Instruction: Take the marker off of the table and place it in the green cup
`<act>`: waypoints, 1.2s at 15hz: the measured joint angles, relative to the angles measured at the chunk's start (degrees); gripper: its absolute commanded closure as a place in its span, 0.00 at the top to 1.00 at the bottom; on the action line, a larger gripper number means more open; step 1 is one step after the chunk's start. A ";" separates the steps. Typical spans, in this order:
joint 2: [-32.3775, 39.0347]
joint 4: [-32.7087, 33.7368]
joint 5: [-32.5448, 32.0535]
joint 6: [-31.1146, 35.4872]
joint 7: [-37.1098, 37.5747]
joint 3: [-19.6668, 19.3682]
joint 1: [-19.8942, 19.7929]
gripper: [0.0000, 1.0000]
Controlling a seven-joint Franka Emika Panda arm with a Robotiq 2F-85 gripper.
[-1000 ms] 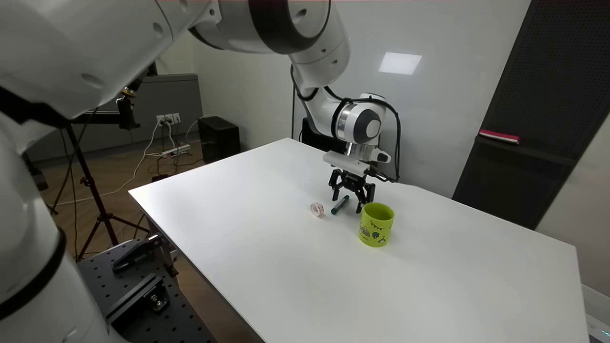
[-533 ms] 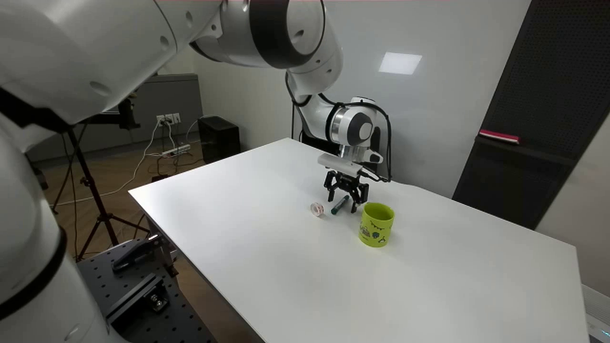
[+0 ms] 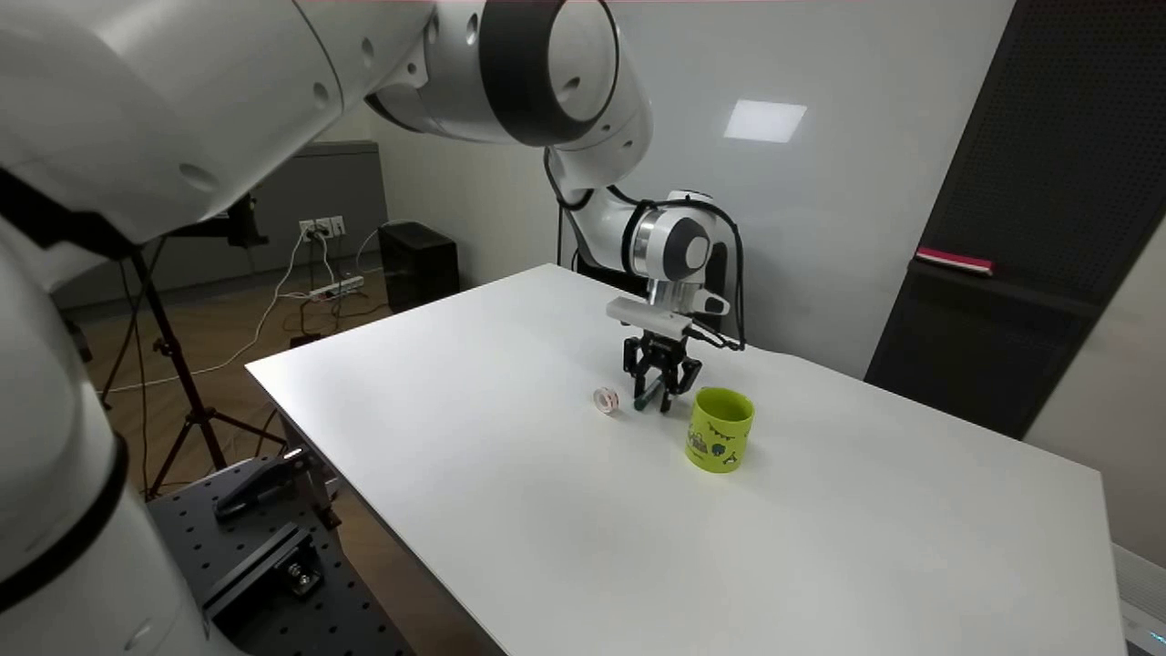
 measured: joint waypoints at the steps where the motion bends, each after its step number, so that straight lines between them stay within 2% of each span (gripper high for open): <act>1: 0.11 0.36 -0.07 -0.73 0.25 -0.18 0.08 0.18; 3: 0.23 1.06 -0.19 -2.84 0.57 -0.54 0.11 0.03; 4: 0.24 1.56 -0.20 -4.05 0.60 -0.81 0.08 0.01; 5: 0.24 2.16 -0.20 -5.32 0.62 -1.00 -0.03 0.06; 18: -0.26 17.48 1.24 -24.45 1.19 -1.42 -4.71 0.06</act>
